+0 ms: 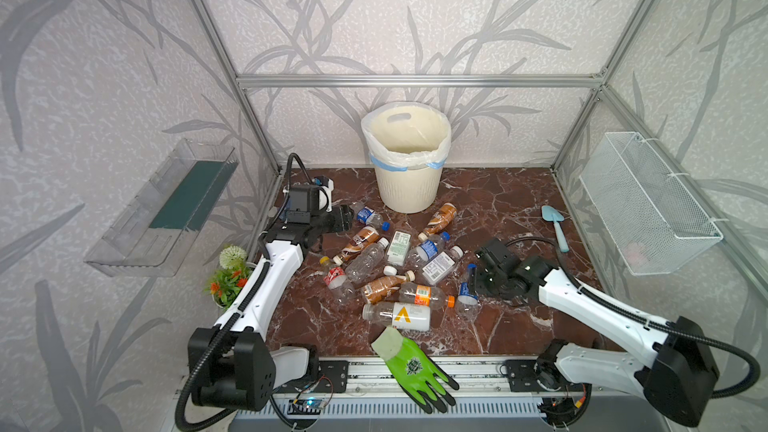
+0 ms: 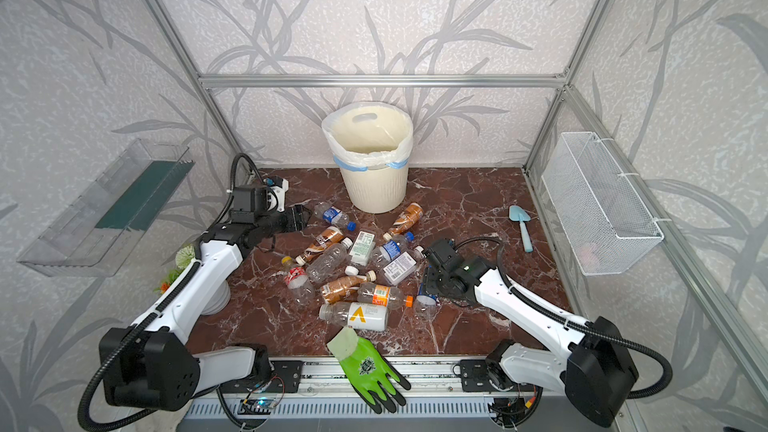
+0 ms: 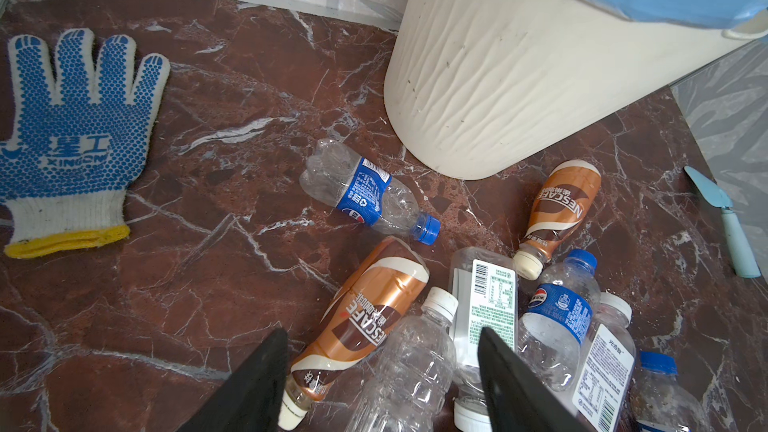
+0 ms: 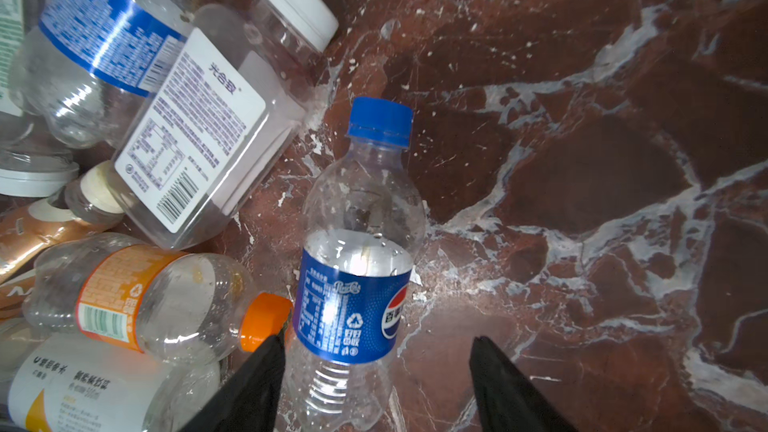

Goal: Throw the plastic bottles in the bin
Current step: 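Lower the right gripper onto the blue-capped clear water bottle and grasp it, then lift the water bottle with the right gripper and carry it over the bin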

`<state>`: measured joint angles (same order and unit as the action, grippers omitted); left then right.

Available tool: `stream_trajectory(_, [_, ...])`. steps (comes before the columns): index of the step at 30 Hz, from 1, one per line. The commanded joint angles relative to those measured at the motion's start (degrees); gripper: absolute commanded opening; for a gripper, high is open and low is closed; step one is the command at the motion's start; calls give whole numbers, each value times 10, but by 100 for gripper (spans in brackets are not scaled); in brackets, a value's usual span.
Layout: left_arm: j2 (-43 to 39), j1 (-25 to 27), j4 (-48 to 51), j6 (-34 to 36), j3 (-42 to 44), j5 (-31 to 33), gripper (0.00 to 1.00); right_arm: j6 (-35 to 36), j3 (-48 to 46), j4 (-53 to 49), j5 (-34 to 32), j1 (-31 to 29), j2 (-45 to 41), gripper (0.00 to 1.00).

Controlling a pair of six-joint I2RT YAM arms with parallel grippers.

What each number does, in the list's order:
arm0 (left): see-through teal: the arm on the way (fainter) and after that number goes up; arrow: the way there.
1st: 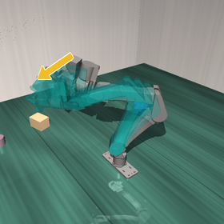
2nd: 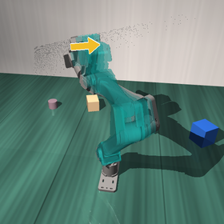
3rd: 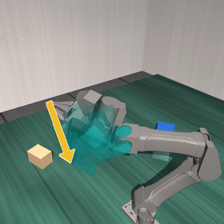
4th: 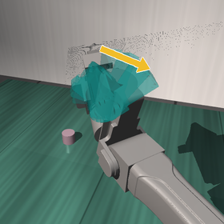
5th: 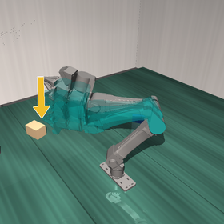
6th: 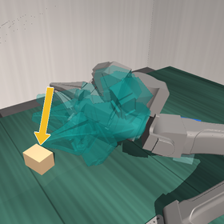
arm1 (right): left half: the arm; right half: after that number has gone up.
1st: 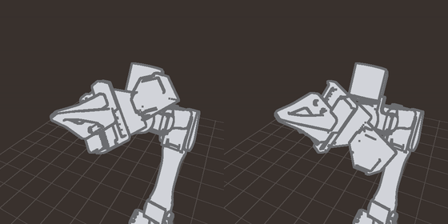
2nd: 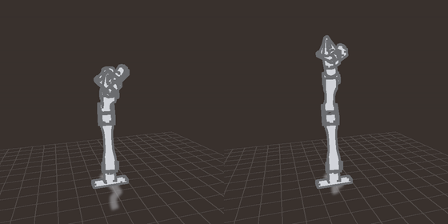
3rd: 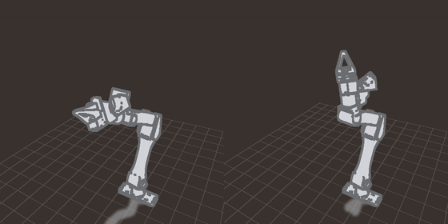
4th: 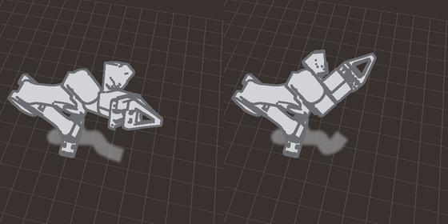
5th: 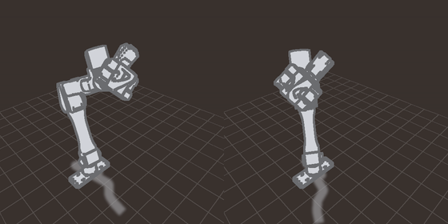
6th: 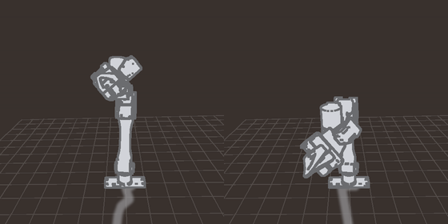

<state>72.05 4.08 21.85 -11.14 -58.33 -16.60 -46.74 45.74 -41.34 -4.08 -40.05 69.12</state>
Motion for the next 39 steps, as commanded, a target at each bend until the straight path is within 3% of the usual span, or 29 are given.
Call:
stream_trajectory(1, [-9, 0, -5, 0, 6, -8, 72, -2, 7, 16, 17, -9, 23, 72])
stream_trajectory(16, [-3, -1, 1, 7, 5, 0, 72, 24, 0, 76, 15, -11, 110, 72])
stream_trajectory(29, [-2, -3, 6, 12, 3, 11, 72, 45, -6, 85, -6, -11, 126, 56])
stream_trajectory(39, [-10, -4, 3, 14, 7, 14, 72, 140, 48, 56, -148, -6, 37, 53])
